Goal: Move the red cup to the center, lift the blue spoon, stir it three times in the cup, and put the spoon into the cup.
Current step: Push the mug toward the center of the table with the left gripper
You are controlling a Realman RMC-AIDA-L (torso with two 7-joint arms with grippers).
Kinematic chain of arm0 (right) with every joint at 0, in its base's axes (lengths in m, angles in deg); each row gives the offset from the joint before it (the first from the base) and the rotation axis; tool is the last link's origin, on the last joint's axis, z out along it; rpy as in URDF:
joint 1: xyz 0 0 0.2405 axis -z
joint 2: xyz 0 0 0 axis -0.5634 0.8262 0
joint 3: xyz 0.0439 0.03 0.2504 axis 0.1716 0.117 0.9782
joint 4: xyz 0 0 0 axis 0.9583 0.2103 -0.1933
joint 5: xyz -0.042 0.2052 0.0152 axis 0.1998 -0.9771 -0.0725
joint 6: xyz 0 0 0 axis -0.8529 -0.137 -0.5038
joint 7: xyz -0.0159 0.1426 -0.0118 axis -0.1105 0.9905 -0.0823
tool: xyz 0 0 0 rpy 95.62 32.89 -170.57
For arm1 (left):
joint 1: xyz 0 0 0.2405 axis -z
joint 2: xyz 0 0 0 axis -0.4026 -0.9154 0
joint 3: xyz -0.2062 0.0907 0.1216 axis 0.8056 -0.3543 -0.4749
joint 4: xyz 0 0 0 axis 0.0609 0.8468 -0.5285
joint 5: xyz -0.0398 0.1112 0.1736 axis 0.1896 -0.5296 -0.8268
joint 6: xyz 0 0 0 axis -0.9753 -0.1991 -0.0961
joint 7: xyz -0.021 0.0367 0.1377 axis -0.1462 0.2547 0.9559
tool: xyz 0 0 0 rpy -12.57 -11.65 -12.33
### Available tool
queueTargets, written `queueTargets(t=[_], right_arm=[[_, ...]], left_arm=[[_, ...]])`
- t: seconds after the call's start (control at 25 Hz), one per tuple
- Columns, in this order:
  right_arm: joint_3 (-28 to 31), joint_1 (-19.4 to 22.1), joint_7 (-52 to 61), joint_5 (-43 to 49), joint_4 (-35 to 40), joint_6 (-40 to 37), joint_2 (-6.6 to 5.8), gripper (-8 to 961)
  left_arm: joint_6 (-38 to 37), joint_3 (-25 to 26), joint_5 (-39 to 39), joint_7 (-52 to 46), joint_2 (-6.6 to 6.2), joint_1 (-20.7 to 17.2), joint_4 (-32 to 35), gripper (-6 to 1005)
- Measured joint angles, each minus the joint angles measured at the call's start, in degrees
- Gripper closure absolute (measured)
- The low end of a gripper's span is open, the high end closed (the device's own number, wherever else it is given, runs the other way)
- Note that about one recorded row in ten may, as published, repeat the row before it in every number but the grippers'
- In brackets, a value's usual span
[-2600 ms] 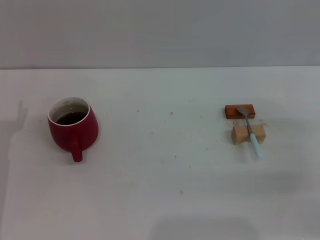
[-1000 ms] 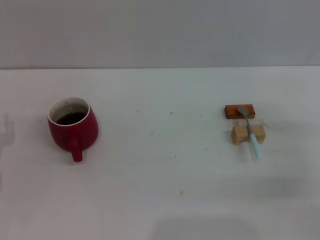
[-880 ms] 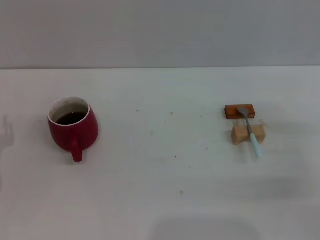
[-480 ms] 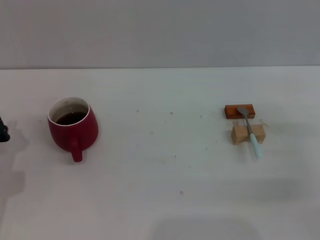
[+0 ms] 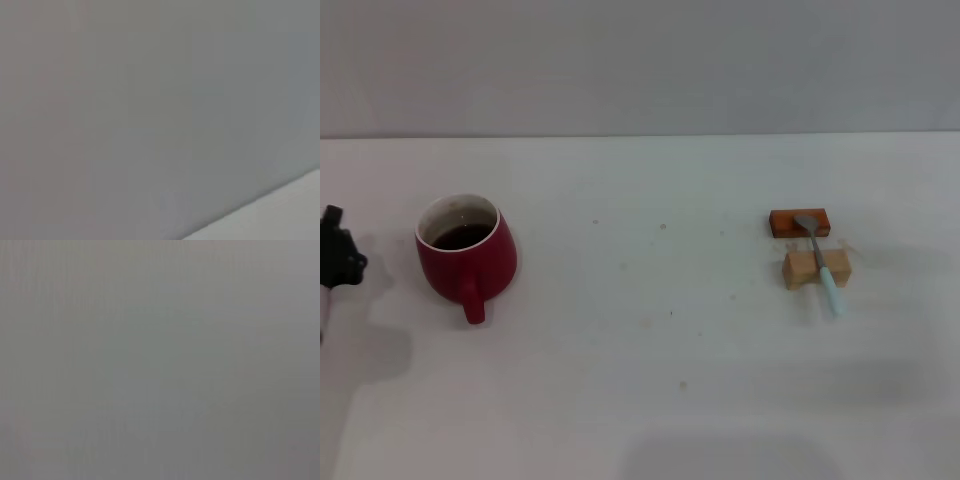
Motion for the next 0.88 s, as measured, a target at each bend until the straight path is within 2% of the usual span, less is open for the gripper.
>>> queueTargets(t=[0.2, 0.88], right_arm=[[-0.03, 0.36, 0.0, 0.0, -0.02, 0.0, 0.0, 171], [-0.68, 0.23, 0.0, -0.01, -0.07, 0.15, 0.0, 170]], left_arm=[[0.66, -3.71, -0.03, 5.66, 0.18, 0.33, -0.21, 1000], [0.93, -7.19, -0.03, 9.6, 0.23, 1.11, -1.31, 999]])
